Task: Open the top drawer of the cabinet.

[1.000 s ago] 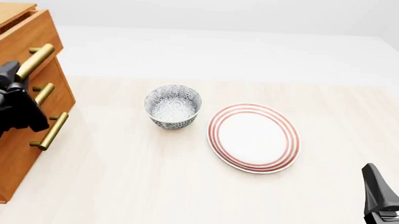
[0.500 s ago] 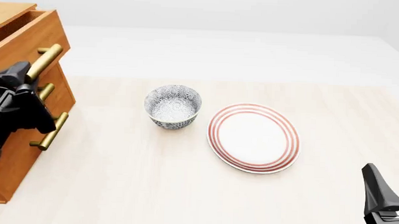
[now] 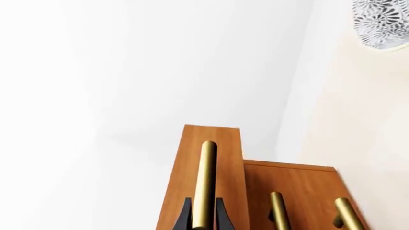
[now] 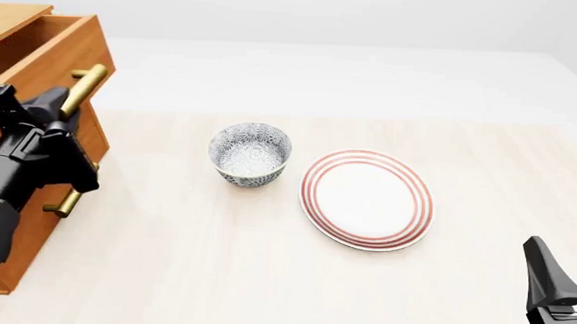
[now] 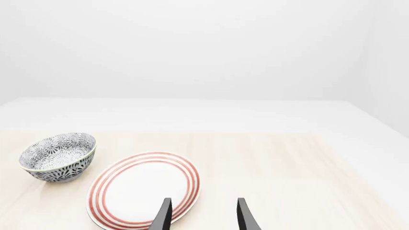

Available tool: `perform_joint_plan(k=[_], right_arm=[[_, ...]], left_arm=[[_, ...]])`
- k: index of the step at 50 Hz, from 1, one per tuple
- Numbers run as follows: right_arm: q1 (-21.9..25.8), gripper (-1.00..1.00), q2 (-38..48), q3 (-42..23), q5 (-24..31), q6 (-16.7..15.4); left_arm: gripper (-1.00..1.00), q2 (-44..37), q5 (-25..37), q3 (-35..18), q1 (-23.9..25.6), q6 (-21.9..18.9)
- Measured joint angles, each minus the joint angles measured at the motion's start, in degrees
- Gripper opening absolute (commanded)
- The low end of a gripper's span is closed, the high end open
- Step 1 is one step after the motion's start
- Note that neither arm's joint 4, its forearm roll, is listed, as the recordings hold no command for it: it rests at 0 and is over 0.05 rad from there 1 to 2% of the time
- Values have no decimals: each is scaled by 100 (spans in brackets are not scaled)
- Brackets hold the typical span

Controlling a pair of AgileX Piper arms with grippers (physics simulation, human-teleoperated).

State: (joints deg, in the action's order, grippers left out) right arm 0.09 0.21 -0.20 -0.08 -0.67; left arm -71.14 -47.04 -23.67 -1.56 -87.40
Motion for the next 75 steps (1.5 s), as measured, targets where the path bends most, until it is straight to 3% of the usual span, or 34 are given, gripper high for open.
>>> perform_joint_plan(k=[26, 63, 64, 75], right_arm=[[0, 100, 0, 0, 0, 0], [0, 100, 0, 0, 0, 0], [0, 100, 0, 0, 0, 0], [0, 100, 0, 0, 0, 0]], left_arm=[[-100, 57, 87, 2, 321, 89], [-100, 1054, 726, 450, 489, 237], [100, 1077, 739, 460, 493, 241], [100, 1529, 857, 583, 614, 259]])
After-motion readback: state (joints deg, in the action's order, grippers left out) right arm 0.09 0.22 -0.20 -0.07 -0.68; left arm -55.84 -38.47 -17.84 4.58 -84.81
